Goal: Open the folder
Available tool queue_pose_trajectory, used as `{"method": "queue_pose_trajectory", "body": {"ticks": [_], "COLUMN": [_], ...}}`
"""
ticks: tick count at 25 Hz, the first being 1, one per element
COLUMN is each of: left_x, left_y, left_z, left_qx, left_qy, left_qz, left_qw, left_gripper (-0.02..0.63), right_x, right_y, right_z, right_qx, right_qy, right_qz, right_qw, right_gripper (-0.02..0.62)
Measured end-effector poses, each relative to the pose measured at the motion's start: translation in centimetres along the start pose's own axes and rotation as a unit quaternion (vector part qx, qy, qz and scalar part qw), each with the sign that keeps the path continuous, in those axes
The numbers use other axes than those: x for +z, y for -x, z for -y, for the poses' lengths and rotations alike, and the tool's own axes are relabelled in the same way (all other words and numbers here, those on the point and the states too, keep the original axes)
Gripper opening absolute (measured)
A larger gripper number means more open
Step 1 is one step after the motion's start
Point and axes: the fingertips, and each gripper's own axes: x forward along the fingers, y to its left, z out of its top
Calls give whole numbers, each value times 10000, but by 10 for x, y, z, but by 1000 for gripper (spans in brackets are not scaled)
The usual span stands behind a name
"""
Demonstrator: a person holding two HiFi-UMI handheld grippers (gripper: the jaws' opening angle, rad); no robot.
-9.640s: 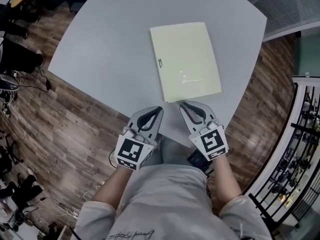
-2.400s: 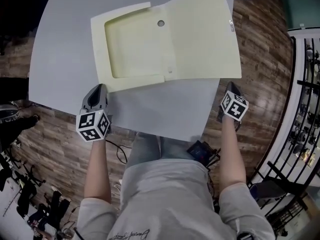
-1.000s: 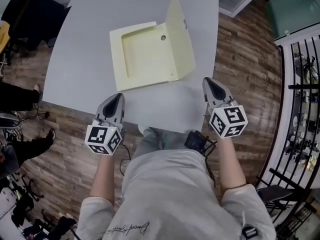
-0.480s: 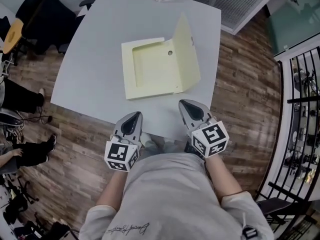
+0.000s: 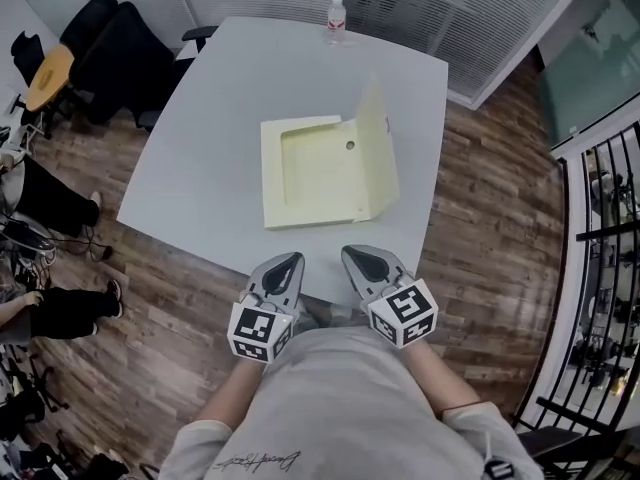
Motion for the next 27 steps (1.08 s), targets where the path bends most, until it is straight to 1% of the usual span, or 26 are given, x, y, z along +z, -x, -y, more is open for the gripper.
{"method": "queue_pose_trajectory", "body": {"ticks": [5, 10, 14, 27], "left_x": [8, 9, 12, 23], "left_y": [2, 3, 2, 11], "left_z": [-2, 2, 6, 7], "left_qx": [26, -4, -60, -44], "left_qy": [-62, -73, -183, -182], "left_qz": [49, 85, 102, 276], "left_qw": [10000, 9999, 9998, 9994], "left_gripper": [9, 9, 8, 9], "right_x": [5, 5, 5, 4], "right_y": [-4, -4, -5, -6], "right_z": [-3, -5, -6, -22], "right_qx": [96, 149, 175, 308], "right_qy": [41, 40, 38, 47], "right_qz": [27, 66, 89, 97], "right_qw": [9999, 9999, 9998, 9995], "right_gripper": [21, 21, 21, 21]}}
